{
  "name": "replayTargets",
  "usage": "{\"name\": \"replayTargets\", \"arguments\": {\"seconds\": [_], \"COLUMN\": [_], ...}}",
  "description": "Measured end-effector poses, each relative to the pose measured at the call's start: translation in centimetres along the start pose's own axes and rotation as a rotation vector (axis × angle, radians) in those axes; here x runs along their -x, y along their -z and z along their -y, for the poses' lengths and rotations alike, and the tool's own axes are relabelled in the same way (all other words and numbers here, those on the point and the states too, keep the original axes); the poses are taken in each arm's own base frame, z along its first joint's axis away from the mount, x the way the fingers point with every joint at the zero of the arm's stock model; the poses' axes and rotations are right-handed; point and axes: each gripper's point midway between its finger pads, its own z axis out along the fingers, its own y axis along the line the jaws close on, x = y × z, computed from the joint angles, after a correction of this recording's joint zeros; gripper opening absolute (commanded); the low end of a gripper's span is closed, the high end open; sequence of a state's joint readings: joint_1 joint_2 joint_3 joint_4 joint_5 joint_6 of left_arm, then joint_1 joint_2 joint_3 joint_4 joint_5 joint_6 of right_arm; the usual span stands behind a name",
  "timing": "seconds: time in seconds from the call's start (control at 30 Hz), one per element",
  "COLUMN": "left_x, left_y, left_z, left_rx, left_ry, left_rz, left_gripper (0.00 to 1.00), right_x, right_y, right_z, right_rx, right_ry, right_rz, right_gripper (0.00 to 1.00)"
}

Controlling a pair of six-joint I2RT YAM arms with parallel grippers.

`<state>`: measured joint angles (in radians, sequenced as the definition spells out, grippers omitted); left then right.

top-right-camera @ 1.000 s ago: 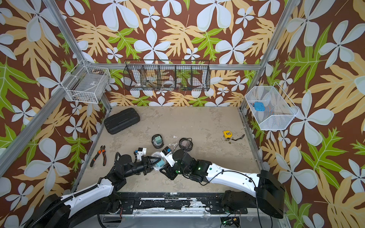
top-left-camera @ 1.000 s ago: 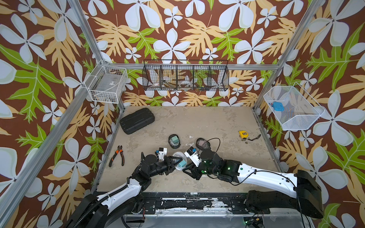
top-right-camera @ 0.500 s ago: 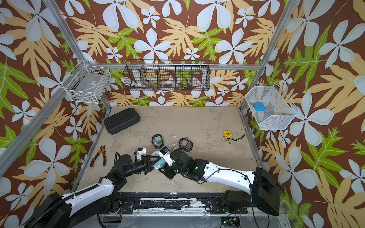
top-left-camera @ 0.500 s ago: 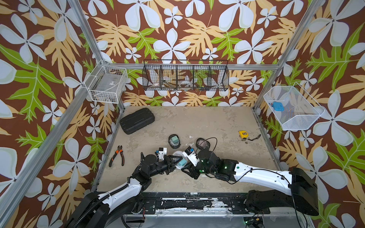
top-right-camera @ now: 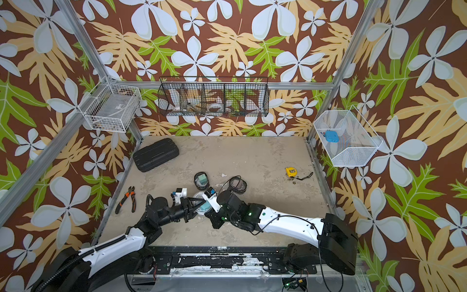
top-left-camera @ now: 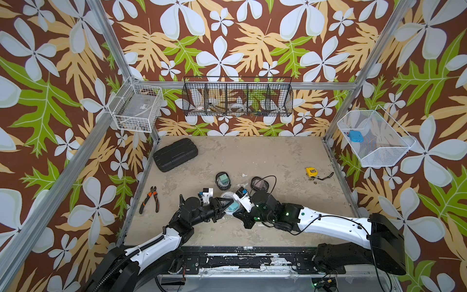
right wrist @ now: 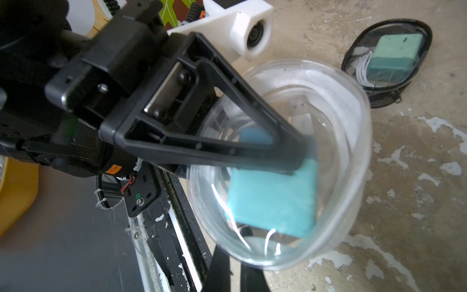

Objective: Pack away charging kits
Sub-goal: Pick up the storage bag at the center of the board, then zip the zipper on the storage bag.

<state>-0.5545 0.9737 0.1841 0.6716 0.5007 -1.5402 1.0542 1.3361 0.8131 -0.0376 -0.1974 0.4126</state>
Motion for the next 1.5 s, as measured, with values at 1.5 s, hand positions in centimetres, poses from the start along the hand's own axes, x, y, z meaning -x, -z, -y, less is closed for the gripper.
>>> {"name": "replayTargets", "arguments": {"seconds": [1.5], "left_x": [0.2], "left_y": [-0.9], "left_z": [-0.1], "left_rx": [0.131], "left_ry": [-0.133], "left_rz": [-0.080], "left_gripper": [0.00], "right_x": [-1.3], "right_y": [1.6], "right_z": [1.8], "right_rx": [-0.152], "right_ry": [0.221], "right_rz": [-0.066], "right_gripper": [0.00]}}
